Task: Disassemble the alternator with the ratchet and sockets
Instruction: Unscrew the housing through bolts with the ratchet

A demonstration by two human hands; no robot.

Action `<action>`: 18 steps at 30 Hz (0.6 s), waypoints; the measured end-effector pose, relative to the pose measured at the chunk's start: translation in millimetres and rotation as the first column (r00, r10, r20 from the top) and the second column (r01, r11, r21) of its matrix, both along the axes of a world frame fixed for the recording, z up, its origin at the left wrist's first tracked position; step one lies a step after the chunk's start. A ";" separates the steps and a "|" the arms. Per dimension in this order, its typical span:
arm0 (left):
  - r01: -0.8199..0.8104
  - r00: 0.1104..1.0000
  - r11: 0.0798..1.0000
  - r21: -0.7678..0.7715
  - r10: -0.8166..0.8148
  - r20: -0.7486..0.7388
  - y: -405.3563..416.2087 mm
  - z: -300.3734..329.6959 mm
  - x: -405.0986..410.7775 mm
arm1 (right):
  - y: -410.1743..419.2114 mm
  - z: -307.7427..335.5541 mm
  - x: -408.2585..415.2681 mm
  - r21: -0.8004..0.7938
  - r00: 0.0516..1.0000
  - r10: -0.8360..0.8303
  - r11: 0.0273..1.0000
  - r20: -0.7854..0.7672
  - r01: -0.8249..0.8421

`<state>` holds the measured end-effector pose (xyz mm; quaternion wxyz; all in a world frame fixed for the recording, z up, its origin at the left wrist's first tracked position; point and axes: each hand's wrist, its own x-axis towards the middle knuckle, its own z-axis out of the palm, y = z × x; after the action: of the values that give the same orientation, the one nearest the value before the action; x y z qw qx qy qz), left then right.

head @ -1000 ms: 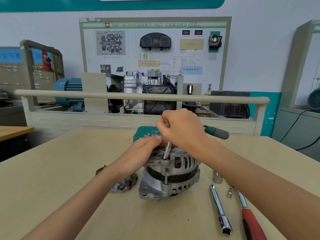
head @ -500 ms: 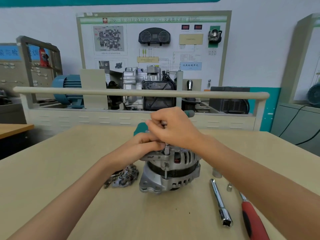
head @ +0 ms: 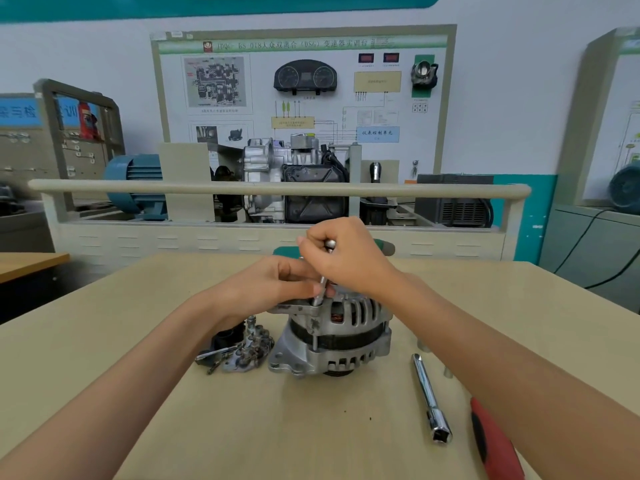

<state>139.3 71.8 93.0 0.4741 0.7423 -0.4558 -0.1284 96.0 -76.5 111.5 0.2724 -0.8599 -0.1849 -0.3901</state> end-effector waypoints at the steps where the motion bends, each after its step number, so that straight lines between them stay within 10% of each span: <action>1: 0.018 1.000 1.000 0.010 -0.018 -0.001 0.6 -0.7 -0.6 | 1.8 0.9 -0.4 -0.005 1.000 0.006 1.000 -0.001 -0.006; 13: 0.006 0.993 0.994 -0.111 -0.018 -0.112 -0.2 -10.9 2.3 | 19.3 4.6 -9.3 -0.154 0.984 -0.167 0.972 0.065 0.176; 18: -0.158 0.987 0.976 -0.153 0.151 -0.054 -4.3 -13.2 -2.1 | 44.1 3.2 -11.6 -0.369 0.750 -0.617 0.657 0.240 0.658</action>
<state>137.2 67.5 79.8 0.5491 0.7329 -0.3955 -0.0705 84.4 -32.5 114.6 -0.0878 -0.8884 0.0345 -0.4493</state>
